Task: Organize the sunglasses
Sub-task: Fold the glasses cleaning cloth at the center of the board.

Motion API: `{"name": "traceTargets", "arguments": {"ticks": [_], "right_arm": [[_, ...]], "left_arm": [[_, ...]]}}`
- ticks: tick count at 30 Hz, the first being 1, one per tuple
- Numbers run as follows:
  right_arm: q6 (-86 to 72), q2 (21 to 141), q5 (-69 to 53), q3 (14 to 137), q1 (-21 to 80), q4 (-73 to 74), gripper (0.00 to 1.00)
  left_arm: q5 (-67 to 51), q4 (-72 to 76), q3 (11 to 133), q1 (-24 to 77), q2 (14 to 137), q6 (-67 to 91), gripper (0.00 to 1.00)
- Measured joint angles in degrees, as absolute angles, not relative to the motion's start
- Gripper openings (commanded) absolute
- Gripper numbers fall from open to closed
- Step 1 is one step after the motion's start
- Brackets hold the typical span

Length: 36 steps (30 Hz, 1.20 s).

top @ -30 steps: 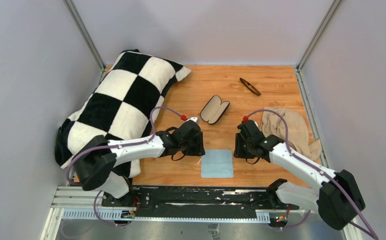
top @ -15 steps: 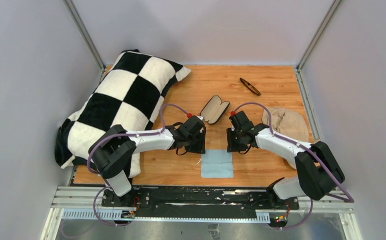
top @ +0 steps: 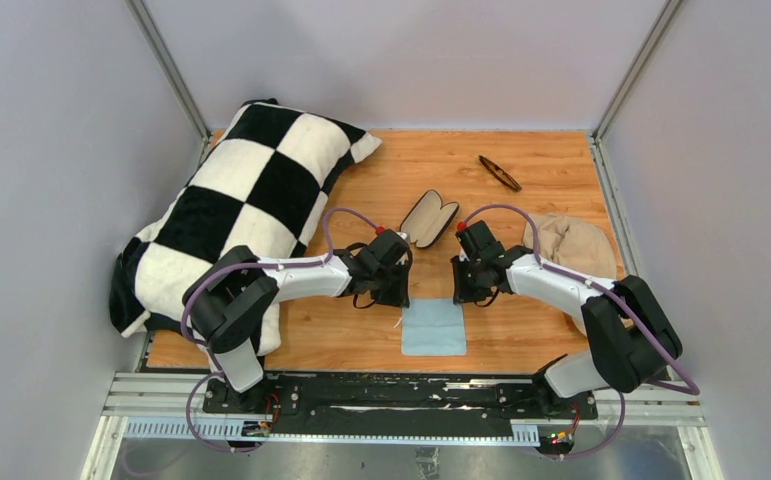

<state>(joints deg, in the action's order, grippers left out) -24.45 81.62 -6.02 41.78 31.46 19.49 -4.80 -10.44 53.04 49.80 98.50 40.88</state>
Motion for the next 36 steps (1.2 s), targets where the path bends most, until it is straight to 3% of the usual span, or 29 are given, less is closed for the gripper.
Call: {"name": "traceTargets", "arguments": {"ticks": [10, 25, 36], "right_arm": [[-24.45, 81.60, -6.02, 41.78, 31.46, 19.18, 0.19], [-24.47, 81.58, -5.93, 41.78, 31.46, 19.22, 0.21], [-24.45, 81.36, -5.78, 41.78, 30.96, 19.25, 0.30]], "left_arm": [[-3.03, -10.98, 53.58, 49.43, 98.54, 41.08, 0.30], [-1.39, -11.60, 55.70, 49.28, 100.20, 40.75, 0.28], [-2.00, -10.87, 56.53, 49.69, 101.45, 40.23, 0.02]]}}
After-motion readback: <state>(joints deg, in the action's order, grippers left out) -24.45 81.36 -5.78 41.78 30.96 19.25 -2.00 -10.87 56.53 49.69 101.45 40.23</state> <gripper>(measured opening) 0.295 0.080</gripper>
